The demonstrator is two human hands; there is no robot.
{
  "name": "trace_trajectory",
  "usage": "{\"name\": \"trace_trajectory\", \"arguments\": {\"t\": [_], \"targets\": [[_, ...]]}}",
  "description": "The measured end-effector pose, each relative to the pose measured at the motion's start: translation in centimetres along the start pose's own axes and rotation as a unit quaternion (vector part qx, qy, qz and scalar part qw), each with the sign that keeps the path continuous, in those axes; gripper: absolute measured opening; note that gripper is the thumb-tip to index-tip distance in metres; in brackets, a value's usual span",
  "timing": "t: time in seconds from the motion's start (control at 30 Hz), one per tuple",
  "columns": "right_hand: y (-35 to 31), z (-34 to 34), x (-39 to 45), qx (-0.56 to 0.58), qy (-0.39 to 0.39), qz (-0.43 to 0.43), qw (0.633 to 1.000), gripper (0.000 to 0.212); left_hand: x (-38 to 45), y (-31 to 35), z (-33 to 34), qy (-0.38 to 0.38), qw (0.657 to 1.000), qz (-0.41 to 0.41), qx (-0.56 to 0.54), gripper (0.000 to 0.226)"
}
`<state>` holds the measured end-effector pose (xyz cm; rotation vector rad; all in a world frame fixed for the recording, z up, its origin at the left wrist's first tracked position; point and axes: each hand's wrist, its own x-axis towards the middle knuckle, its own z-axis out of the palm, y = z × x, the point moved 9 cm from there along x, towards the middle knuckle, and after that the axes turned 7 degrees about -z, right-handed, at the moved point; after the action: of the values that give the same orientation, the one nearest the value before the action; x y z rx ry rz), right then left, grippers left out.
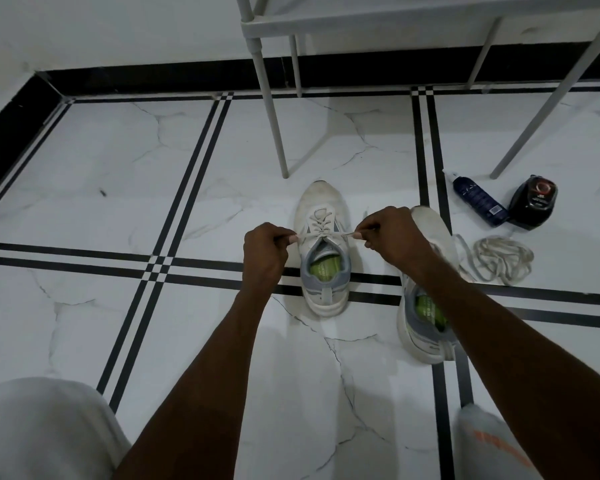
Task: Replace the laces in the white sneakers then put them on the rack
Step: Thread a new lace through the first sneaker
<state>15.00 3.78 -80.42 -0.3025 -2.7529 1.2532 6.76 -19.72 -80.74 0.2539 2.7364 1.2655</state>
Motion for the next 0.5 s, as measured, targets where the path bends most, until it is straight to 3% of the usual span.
{"name": "trace_trajectory", "arguments": {"t": [0.13,0.33,0.5], "targets": [[-0.1,0.2,0.0,-0.042,0.018,-0.023,0.999,0.008,-0.5,-0.4,-0.2,0.032,0.999,-0.015,0.021,0.012],[1.8,1.7,-0.7,-0.02,0.05,0.054,0.997,0.005,-1.0,-2.0,0.3,0.044,0.994,-0.1,-0.004,0.011],[2.5,4.1,-1.6,0.104,0.029,0.124,0.986,0.009,-1.4,-3.5,1.7,-0.036,0.972,-0.189,-0.135,0.015]]}}
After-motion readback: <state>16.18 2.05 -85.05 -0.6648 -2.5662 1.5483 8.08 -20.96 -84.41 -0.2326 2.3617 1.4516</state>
